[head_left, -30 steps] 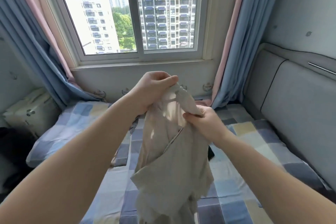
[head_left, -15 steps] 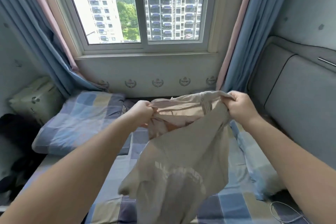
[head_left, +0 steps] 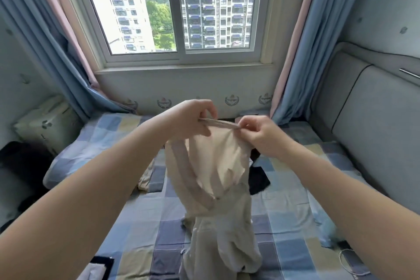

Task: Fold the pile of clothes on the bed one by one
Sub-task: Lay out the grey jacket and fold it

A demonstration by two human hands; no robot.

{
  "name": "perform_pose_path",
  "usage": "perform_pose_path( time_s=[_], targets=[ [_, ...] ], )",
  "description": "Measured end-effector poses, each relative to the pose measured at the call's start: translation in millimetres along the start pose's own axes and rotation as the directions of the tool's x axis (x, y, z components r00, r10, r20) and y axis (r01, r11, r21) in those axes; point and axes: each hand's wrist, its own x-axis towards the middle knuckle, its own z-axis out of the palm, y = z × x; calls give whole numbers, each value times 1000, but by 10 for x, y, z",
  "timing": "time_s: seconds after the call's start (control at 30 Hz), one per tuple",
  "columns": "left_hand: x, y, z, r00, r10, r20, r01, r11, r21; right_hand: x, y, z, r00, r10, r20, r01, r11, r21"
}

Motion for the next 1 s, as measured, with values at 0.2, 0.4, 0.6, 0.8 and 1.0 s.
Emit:
perform_pose_path(
  time_s=[0.2,0.4,0.6,0.8,1.0],
  targets=[
    [-225,-712,211,878,-404,-257,443,888,118,-127,360,-563,902,100,-420,-211,951,-225],
    [-69,-290,264,878,-445,-175,282,778,-562,-250,117,-214,835,500,231,-376,824,-425],
    [-26,156,-41,951,-87,-297,-29,931,-364,-50,-266,596,987,129,-95,-124,991,59],
    [-274,-606,-589,896,-85,-436,181,967,182,167,-368,32,930,-38,-366,-126,901,-415],
    [-365,-1096,-1141,874,-264,-407,352,922,158,397,-685,-150,889,57,-454,-266,871,-412]
  ],
)
